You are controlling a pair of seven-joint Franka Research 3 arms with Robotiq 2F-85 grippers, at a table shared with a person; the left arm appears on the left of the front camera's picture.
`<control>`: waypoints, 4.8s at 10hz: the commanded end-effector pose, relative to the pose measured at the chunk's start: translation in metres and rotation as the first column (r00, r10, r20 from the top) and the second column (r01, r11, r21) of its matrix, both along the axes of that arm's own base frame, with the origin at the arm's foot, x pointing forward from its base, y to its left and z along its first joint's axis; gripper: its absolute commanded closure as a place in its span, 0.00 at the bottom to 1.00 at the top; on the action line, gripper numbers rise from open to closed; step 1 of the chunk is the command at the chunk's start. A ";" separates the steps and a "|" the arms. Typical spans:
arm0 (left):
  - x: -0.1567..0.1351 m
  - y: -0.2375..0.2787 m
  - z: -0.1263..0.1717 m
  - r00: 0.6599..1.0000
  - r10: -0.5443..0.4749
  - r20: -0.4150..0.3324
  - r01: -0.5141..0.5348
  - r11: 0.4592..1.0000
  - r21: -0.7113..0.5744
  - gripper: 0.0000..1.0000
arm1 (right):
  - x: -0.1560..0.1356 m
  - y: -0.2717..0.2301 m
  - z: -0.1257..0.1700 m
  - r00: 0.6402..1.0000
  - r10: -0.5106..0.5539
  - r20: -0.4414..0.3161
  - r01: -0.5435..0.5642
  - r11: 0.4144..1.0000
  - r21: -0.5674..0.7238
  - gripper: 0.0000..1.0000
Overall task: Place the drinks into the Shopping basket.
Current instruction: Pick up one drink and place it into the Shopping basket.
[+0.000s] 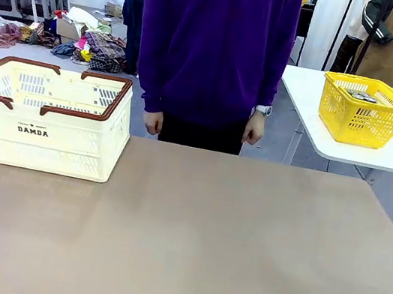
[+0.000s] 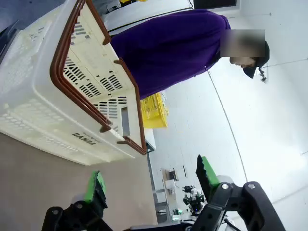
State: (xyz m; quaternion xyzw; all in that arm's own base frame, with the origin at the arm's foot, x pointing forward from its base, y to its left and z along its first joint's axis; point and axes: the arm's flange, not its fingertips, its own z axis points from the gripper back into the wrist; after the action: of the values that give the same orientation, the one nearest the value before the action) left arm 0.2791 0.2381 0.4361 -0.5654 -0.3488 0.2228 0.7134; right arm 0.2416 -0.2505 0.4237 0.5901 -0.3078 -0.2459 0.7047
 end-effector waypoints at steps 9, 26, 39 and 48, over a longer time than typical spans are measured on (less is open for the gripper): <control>0.014 -0.031 0.000 0.991 -0.132 -0.036 0.132 0.991 0.014 0.00 | 0.027 0.030 0.018 0.994 0.091 0.061 -0.091 0.996 0.000 0.00; 0.014 -0.031 0.000 0.991 -0.132 -0.036 0.132 0.991 0.014 0.00 | 0.027 0.030 0.018 0.994 0.091 0.061 -0.091 0.996 0.000 0.00; 0.014 -0.031 0.000 0.991 -0.132 -0.036 0.132 0.991 0.014 0.00 | 0.216 0.267 0.052 0.657 0.262 -0.707 -0.753 0.270 -0.600 0.00; 0.014 -0.031 0.000 0.991 -0.132 -0.036 0.132 0.991 0.014 0.00 | 0.099 0.282 0.043 0.550 0.330 -0.767 -0.804 0.457 -0.380 0.00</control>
State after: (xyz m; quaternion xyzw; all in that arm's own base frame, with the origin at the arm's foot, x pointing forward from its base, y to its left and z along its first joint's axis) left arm 0.2970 0.2070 0.4343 -0.5757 -0.3043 0.1856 0.7359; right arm 0.3381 0.0341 0.4719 0.1845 0.1126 0.0518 0.9750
